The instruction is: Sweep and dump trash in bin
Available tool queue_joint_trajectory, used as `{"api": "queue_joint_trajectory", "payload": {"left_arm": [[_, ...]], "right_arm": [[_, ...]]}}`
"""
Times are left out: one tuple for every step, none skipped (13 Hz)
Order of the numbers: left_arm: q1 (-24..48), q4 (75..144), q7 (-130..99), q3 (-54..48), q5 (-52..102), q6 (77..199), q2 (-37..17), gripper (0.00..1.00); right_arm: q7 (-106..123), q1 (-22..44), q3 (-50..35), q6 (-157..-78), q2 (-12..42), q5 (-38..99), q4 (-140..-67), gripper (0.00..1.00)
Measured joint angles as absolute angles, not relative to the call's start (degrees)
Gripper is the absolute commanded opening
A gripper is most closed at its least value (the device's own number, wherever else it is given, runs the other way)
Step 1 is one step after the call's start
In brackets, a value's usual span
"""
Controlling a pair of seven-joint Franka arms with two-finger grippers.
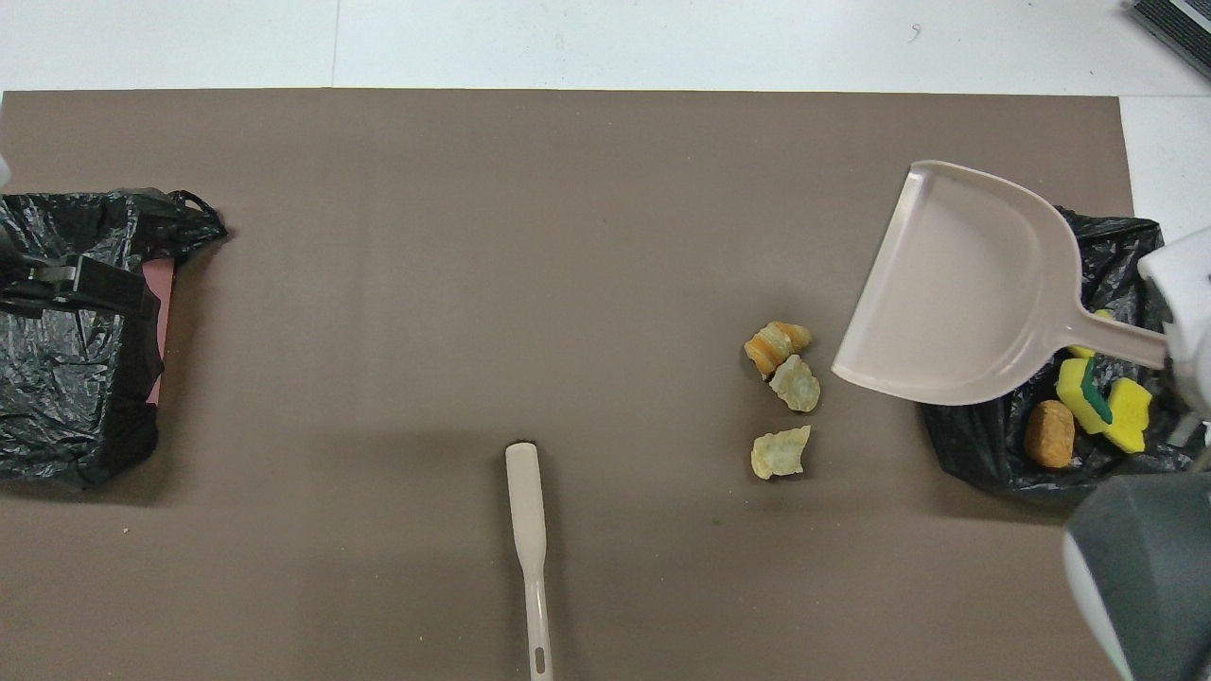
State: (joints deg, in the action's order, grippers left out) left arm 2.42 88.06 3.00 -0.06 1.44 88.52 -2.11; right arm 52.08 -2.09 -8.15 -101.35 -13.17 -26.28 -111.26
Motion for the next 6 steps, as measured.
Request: {"api": "queue_joint_trajectory", "payload": {"left_arm": [[2.4,88.1,3.0,-0.1,1.4,88.5,-2.1,1.00],[2.4,88.1,3.0,-0.1,1.4,88.5,-2.1,1.00],[2.4,88.1,3.0,-0.2,1.4,88.5,-2.1,1.00],[2.4,88.1,3.1,-0.2,1.4,88.5,-2.1,1.00],[2.4,88.1,3.1,-0.2,1.4,88.5,-2.1,1.00],[2.4,88.1,3.1,-0.3,1.4,88.5,-2.1,1.00]], "right_arm": [[46.2,-0.4,-8.3,-101.1,-12.4,-23.6,-111.3,0.00],[39.8,1.1,-8.3,-101.1,-11.5,-20.7,-111.3,0.00],[33.0,2.8,-8.3,-101.1,-10.3,-18.5,-111.3,0.00],[26.1,5.0,-8.4,-101.1,-8.8,-16.8,-111.2,0.00],[19.6,7.2,-8.5,-101.1,-7.3,-15.0,-110.8,0.00],[13.5,9.4,-8.5,-101.1,-5.5,-13.3,-109.9,0.00]]}}
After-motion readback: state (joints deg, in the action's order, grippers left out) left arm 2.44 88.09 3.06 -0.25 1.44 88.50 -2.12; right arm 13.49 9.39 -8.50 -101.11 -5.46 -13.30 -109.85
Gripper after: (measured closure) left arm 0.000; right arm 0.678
